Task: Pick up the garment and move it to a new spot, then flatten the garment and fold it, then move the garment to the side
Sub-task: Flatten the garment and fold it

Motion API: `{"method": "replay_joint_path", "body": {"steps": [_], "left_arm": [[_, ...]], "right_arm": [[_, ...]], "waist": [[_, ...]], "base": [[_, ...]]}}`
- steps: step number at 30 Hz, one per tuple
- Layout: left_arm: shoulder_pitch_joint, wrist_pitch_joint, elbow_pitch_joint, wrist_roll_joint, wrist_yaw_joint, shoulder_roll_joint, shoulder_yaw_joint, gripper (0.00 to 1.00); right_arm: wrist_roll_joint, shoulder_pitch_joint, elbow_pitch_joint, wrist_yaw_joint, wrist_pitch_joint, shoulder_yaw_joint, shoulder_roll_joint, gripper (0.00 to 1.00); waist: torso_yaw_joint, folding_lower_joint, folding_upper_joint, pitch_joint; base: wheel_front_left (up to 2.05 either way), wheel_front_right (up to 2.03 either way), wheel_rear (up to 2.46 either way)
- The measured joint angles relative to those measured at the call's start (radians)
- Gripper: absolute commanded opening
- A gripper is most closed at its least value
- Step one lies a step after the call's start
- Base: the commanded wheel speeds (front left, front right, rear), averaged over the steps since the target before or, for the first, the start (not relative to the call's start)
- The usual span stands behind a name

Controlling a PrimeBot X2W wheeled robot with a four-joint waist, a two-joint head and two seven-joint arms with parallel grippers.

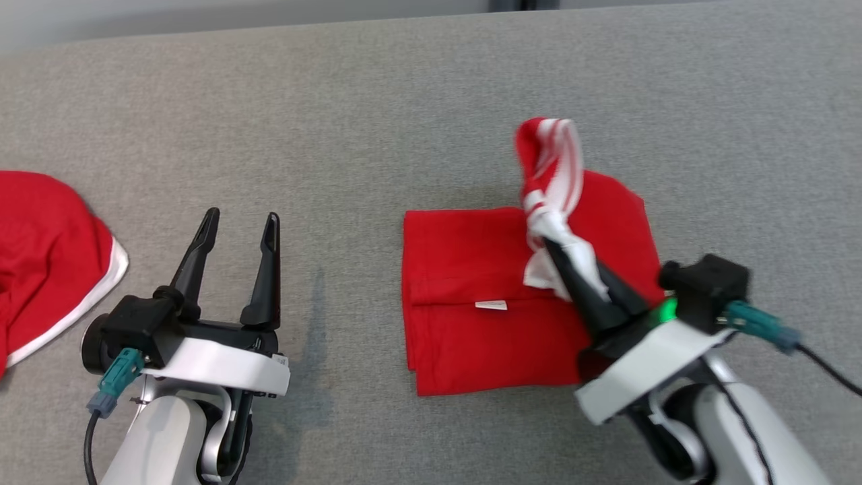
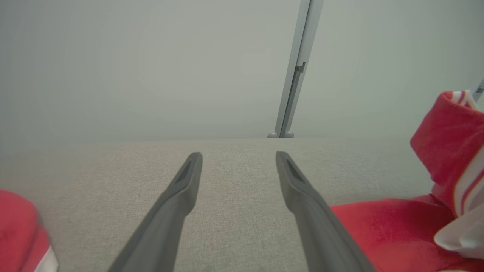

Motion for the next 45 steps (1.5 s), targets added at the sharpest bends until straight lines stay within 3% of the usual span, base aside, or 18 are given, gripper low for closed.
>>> {"method": "replay_joint_path", "body": {"steps": [5, 12, 13, 14, 20, 24, 29, 37, 45], "left_arm": [[-0.009, 0.0, 0.018, -0.009, -0.009, -0.006, -0.008, 1.0], [-0.02, -0.005, 0.04, -0.009, -0.014, -0.02, -0.017, 1.0], [-0.02, -0.005, 0.04, -0.009, -0.014, -0.02, -0.017, 1.0], [-0.026, -0.005, 0.044, -0.009, -0.016, -0.023, -0.017, 1.0], [-0.029, -0.009, 0.059, -0.009, -0.016, -0.022, -0.012, 1.0], [-0.029, -0.009, 0.064, -0.009, -0.014, -0.021, -0.008, 1.0], [-0.029, -0.01, 0.065, -0.009, -0.008, -0.016, -0.002, 1.0], [-0.013, -0.01, 0.058, -0.01, 0.009, -0.006, 0.01, 1.0], [0.031, -0.01, 0.05, -0.019, 0.019, 0.003, 0.02, 1.0]], "right_arm": [[0.026, -0.038, 0.097, 0.0, -0.018, 0.083, 0.074, 0.0], [0.061, -0.103, 0.29, 0.0, -0.072, 0.153, 0.105, 0.0], [0.061, -0.103, 0.29, 0.0, -0.072, 0.153, 0.105, 0.33], [0.085, -0.117, 0.304, 0.0, -0.09, 0.173, 0.107, 1.0], [0.128, -0.128, 0.244, 0.0, -0.152, 0.222, 0.108, 1.0], [0.152, -0.122, 0.142, 0.0, -0.193, 0.194, 0.083, 1.0], [0.103, -0.088, 0.054, 0.0, -0.225, 0.044, 0.034, 1.0], [-0.043, 0.005, 0.053, 0.0, -0.242, -0.238, -0.057, 1.0], [-0.079, 0.107, 0.092, 0.0, -0.251, -0.322, -0.093, 1.0]], "waist": [[0.032, 0.0, 0.0, 0.012], [0.062, 0.0, 0.0, 0.039], [0.062, 0.0, 0.0, 0.039], [0.064, 0.0, 0.0, 0.044], [0.05, 0.0, 0.0, 0.039], [0.035, 0.0, 0.0, 0.027], [0.015, 0.0, 0.0, 0.011], [-0.003, 0.0, 0.0, -0.012], [-0.012, 0.0, 0.0, -0.052]], "base": [[0.0, 0.0, 0.0], [0.0, 0.0, 0.0], [0.0, 0.0, 0.0], [0.0, 0.0, 0.0], [0.0, 0.0, 0.0], [0.0, 0.0, 0.0], [0.0, 0.0, 0.0], [0.0, 0.0, 0.0], [0.0, 0.0, 0.0]]}}
